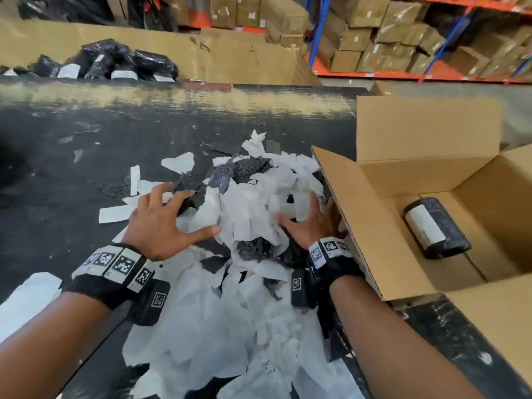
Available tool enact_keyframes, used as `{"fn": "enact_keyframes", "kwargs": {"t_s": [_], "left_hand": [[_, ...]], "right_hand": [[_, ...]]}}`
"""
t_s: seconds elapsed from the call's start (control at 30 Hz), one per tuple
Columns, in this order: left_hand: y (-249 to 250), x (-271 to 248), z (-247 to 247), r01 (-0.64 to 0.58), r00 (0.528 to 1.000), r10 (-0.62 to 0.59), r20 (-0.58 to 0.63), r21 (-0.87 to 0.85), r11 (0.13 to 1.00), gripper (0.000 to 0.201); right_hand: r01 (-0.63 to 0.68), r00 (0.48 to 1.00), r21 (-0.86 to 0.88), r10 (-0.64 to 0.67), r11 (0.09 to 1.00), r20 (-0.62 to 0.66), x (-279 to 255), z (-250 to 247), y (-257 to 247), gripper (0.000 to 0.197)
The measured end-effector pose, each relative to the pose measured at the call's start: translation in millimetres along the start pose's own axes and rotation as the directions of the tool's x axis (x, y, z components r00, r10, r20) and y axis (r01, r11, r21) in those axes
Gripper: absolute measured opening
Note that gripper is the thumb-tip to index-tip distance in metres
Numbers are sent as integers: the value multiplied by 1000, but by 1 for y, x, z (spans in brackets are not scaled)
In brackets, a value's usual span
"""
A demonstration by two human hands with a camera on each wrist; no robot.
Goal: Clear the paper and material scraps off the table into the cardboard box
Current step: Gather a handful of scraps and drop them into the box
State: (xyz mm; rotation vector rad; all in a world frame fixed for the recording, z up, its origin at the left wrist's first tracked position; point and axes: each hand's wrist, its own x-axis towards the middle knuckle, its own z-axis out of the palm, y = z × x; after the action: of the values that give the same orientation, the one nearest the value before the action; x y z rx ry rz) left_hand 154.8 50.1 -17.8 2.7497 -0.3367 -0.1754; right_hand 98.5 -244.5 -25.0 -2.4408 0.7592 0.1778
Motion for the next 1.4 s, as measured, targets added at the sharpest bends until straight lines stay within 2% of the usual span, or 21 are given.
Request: {"fn": "enact_keyframes", "kwargs": {"t_s": [0.07, 0.13, 0.2, 0.27, 0.33, 0.4, 0.43, 0.47, 0.53, 0.6, 0.67, 0.77, 0.87, 0.93, 1.0, 1.1, 1.17, 1.23, 1.3, 1.4], "left_hand": [[-5, 22, 21, 55, 986, -54, 157, -3, 998, 119], [-4, 28, 45, 27, 958, -41, 284, 54, 998, 126], [-2, 20, 64, -37, 954, -3, 299, 126, 991, 127], [-10, 20, 67, -59, 960, 4, 279, 190, 980, 123], [-19, 22, 58, -49, 977, 10, 214, 175, 983, 117], [-22, 20, 60, -83, 993, 70, 90, 153, 985, 114], [-30, 28, 56, -78, 991, 61, 119, 146, 986, 114], [-35, 20, 100, -77, 961, 51, 271, 87, 993, 113], [-31, 21, 101, -153, 962, 129, 240, 84, 985, 109], [-25, 27, 97, -124, 971, 100, 217, 97, 988, 109], [-24, 32, 91, -118, 977, 94, 189, 116, 986, 110], [-14, 30, 89, -123, 972, 102, 212, 89, 988, 110], [-14, 29, 80, -106, 968, 92, 234, 45, 993, 114], [-18, 30, 75, -125, 960, 118, 253, 11, 992, 127], [-24, 30, 64, -124, 959, 134, 250, -53, 991, 130], [-30, 31, 36, 7, 987, 30, 156, -235, 972, 94], [-33, 36, 17, 30, 1000, -28, 10, -327, 945, 69], [-32, 46, 5, 27, 994, -64, -86, -378, 926, 63], [-24, 57, -2, 37, 993, -74, -94, -348, 937, 81], [-7, 76, 3, 101, 995, -97, 27, -186, 977, 114]], "right_hand": [[-85, 993, -13, 86, 996, 83, 13, 8, 4, 115], [-82, 977, -106, 100, 991, 188, 13, 25, 7, 115], [17, 967, -144, 20, 989, 254, 1, 43, 7, 109], [131, 958, -94, -102, 987, 270, -12, 53, -4, 104], [233, 963, -101, -215, 967, 159, -16, 49, -18, 95], [286, 954, -192, -298, 939, -38, -20, 41, -12, 84], [281, 937, -240, -320, 929, -142, -16, 39, -15, 82], [124, 977, -335, -175, 934, -125, -27, 54, 5, 83], [2, 988, -289, -47, 957, -147, -22, 41, 22, 91], [-146, 988, -188, 133, 971, -81, -11, 31, 26, 98], [-200, 979, -207, 203, 958, -9, 0, 35, 25, 98], [-127, 986, -252, 151, 959, 78, 6, 52, 17, 90], [27, 996, -41, -24, 999, 90, -4, 68, -9, 73], [82, 994, 70, -86, 994, 61, -11, 69, -20, 61], [97, 995, 84, -96, 992, -15, -15, 61, -24, 53], [134, 954, 83, -105, 987, -282, -10, 34, -20, 36], [177, 922, 108, -127, 978, -366, -1, 15, -25, 43], [169, 943, 182, -105, 969, -317, 16, 0, -37, 65], [86, 980, 254, -36, 963, -194, 36, -8, -49, 92], [-49, 997, 259, 61, 965, -40, 70, -3, -66, 119]]}}
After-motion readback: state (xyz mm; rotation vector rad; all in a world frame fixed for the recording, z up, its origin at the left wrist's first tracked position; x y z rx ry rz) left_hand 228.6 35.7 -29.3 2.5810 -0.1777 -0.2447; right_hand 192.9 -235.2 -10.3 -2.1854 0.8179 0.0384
